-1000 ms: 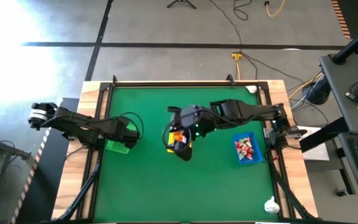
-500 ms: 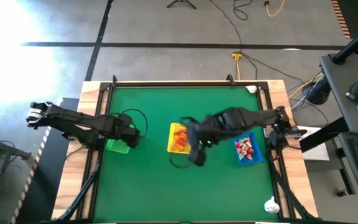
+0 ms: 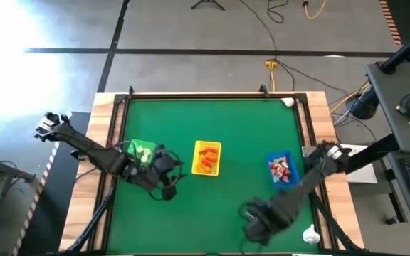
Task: Sort produce into baskets
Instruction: Put the white garlic into the green bin
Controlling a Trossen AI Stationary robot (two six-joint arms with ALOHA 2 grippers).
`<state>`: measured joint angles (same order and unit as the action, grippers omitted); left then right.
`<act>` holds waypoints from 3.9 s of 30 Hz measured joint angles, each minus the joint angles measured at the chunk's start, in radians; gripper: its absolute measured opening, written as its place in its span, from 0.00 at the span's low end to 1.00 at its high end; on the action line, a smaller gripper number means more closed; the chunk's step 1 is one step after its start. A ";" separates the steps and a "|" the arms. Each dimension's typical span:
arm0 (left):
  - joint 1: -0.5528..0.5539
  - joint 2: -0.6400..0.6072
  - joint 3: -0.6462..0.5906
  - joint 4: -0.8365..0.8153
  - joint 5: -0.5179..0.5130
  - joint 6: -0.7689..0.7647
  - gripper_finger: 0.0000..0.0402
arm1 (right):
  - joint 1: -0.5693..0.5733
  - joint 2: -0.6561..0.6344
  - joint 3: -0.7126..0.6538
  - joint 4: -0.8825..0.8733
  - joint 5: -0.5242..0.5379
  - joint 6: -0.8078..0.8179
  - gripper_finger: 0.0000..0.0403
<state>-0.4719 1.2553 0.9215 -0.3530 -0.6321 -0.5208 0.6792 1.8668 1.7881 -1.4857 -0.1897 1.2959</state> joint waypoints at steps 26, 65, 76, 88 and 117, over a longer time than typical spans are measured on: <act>-0.049 0.175 -0.002 0.091 0.178 -0.185 0.30 | 0.231 -0.006 -0.610 0.407 -0.622 -0.289 0.93; -0.130 0.033 0.108 -0.214 -0.225 -0.083 0.29 | -0.123 -0.005 -0.175 0.441 0.192 -0.933 0.56; -0.272 -0.067 -0.018 -0.350 -0.045 -0.489 0.29 | -0.277 0.132 -0.195 0.839 0.116 -1.373 0.57; -0.303 0.112 -0.066 -0.028 -0.137 -0.405 0.35 | -0.295 0.297 0.014 0.734 0.092 -1.269 0.75; 0.012 0.517 -0.065 0.642 0.606 0.358 0.69 | -0.189 0.245 0.537 0.033 0.288 -0.729 0.81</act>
<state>-0.4599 1.7725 0.8562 0.2891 -0.0265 -0.1624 0.4899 2.1113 2.3251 -1.4528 0.0988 0.5667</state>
